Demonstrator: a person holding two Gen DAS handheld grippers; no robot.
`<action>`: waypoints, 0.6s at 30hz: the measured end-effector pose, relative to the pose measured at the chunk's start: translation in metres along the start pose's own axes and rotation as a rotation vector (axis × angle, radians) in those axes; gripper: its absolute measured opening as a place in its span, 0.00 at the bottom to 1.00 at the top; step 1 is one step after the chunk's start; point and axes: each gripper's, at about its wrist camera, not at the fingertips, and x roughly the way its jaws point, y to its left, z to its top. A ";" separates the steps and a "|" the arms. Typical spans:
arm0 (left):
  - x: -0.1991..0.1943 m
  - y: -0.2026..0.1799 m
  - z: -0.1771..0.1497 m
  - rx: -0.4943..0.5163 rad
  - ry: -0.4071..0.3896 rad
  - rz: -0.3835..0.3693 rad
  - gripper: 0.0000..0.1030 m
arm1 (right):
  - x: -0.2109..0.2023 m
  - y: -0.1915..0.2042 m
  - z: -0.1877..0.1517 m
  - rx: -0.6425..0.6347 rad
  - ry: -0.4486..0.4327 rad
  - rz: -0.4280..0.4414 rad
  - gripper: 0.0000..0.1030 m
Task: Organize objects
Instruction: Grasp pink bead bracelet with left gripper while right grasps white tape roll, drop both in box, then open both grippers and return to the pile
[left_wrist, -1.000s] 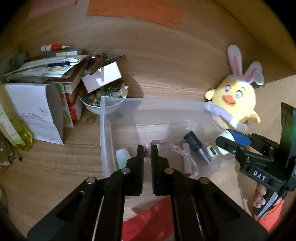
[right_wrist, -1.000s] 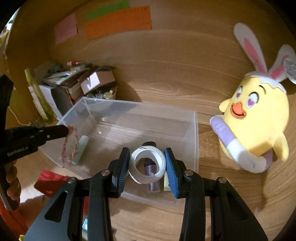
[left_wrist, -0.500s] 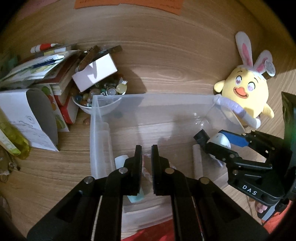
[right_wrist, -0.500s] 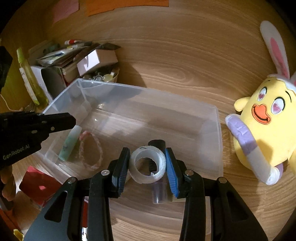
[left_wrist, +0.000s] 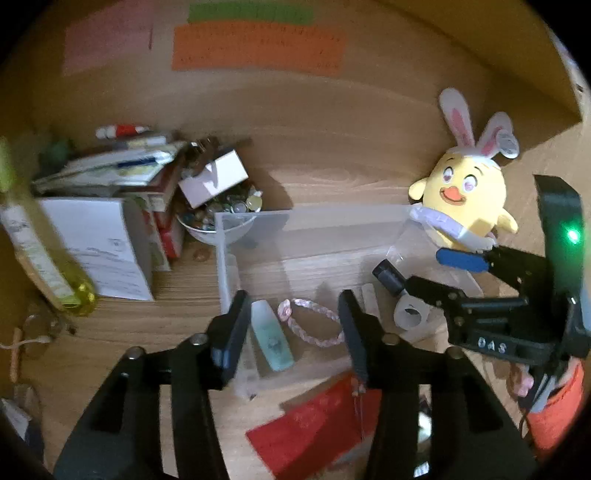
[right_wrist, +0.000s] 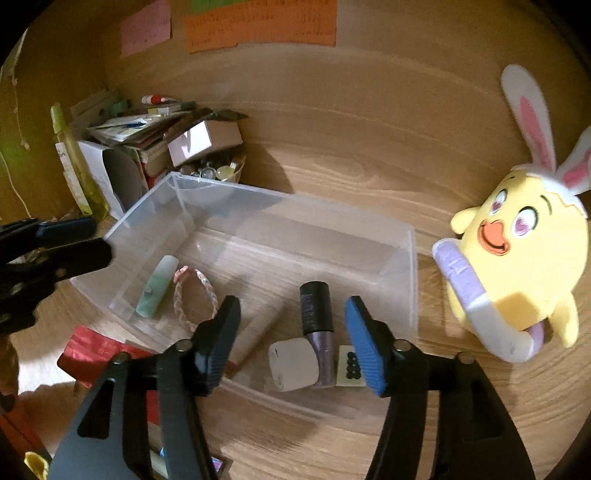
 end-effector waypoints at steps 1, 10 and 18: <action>-0.008 -0.001 -0.003 0.010 -0.012 0.010 0.54 | -0.004 0.000 -0.001 0.000 -0.006 -0.002 0.56; -0.047 -0.007 -0.042 0.066 -0.035 0.054 0.65 | -0.044 -0.003 -0.025 0.026 -0.064 0.031 0.56; -0.050 0.000 -0.088 0.029 0.028 0.045 0.65 | -0.076 -0.005 -0.072 0.058 -0.089 0.052 0.56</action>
